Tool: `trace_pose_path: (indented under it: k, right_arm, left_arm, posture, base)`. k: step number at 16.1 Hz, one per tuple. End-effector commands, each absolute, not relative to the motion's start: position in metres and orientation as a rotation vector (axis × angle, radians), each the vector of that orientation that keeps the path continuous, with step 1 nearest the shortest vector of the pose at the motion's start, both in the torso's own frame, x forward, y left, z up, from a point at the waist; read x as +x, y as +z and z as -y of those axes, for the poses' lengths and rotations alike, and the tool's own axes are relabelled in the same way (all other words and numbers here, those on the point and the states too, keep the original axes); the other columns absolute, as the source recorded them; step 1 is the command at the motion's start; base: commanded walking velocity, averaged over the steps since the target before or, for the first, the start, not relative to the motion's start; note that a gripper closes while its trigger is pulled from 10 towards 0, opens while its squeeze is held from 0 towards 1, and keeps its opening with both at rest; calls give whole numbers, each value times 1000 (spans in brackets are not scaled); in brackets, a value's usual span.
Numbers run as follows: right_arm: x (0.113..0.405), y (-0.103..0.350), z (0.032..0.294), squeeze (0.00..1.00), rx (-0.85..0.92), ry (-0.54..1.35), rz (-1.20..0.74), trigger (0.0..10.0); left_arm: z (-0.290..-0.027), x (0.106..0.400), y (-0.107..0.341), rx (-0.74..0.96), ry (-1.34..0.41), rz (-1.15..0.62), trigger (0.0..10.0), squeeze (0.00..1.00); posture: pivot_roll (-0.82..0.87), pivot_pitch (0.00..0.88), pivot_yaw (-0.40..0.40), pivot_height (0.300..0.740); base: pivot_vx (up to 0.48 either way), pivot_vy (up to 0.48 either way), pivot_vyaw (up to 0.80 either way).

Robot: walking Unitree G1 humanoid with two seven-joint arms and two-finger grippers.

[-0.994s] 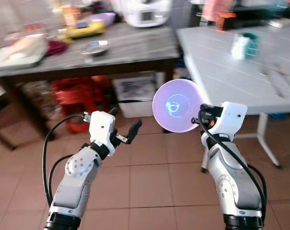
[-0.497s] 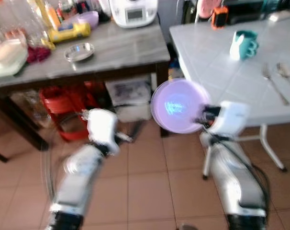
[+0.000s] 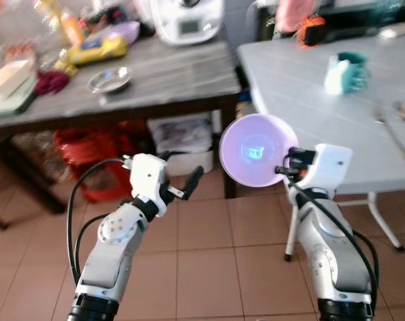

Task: Setting the table

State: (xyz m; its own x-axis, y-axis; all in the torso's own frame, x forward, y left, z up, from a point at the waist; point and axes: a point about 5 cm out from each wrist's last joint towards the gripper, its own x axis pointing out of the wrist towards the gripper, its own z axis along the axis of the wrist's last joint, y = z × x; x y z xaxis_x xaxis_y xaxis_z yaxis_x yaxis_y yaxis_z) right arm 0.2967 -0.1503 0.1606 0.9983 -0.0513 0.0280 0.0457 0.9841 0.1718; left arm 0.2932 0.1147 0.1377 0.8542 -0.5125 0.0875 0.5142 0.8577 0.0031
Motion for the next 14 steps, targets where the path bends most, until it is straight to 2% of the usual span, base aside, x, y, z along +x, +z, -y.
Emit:
trace_pose_path:
  k: [1, 7, 14]
  right_arm:
    - [297, 164, 139, 0, 186, -13, 42, 10000]
    - [295, 160, 141, 0, 186, -17, 34, 10000]
    - [296, 161, 140, 0, 186, -16, 38, 10000]
  left_arm:
    - [-125, 293, 136, -4, -510, 78, 10000, 0]
    - [-126, 292, 135, 6, -510, 70, 10000, 0]
    - [-126, 293, 137, 9, -514, 77, 10000, 0]
  posture:
    - [-138, 76, 119, 740]
    - [-138, 76, 123, 740]
    - [-137, 71, 125, 740]
  base:
    - [0, 262, 0]
    - [0, 286, 0]
    - [0, 373, 0]
